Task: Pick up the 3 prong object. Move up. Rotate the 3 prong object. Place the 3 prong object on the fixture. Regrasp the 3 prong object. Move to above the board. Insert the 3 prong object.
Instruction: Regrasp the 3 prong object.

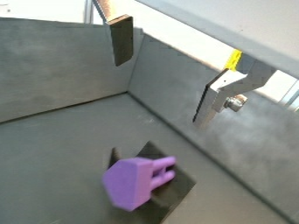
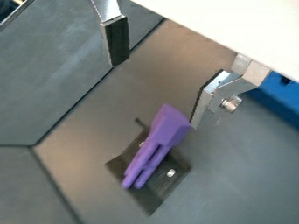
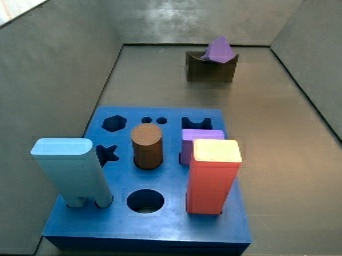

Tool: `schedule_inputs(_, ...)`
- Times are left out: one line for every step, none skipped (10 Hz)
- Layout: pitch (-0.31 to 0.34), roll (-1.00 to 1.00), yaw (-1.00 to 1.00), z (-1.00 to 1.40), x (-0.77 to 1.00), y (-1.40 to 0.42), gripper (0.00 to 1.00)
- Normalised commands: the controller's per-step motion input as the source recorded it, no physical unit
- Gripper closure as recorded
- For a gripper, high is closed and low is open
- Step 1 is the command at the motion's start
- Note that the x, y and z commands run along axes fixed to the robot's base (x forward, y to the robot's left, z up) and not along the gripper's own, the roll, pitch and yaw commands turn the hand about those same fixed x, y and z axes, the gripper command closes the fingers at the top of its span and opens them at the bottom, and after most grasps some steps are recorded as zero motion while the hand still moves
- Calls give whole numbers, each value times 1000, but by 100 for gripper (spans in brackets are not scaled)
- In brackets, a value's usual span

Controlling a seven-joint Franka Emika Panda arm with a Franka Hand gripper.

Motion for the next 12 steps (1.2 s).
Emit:
schedule_inputs(114,1000,43,-5,94,-39,0)
schedule_inputs(142,1000,57,-7,107,-42,0)
schedule_inputs(166,1000,72,-9,115,-43,0)
schedule_inputs(201,1000,100,-13,128,-48,0)
schedule_inputs(216,1000,118,-11,134,-52,0)
schedule_inputs(252,1000,174,-13,152,-54,0)
schedule_inputs(251,883,225,-13,170,-57,0)
schedule_inputs(217,711,250,-14,188,-61,0)
schedule_inputs(181,545,266,-17,205,-61,0)
schedule_inputs(142,378,273,-15,225,-63,0)
schedule_inputs(101,262,272,-6,236,-48,0)
schedule_inputs(63,209,262,-7,230,-47,0)
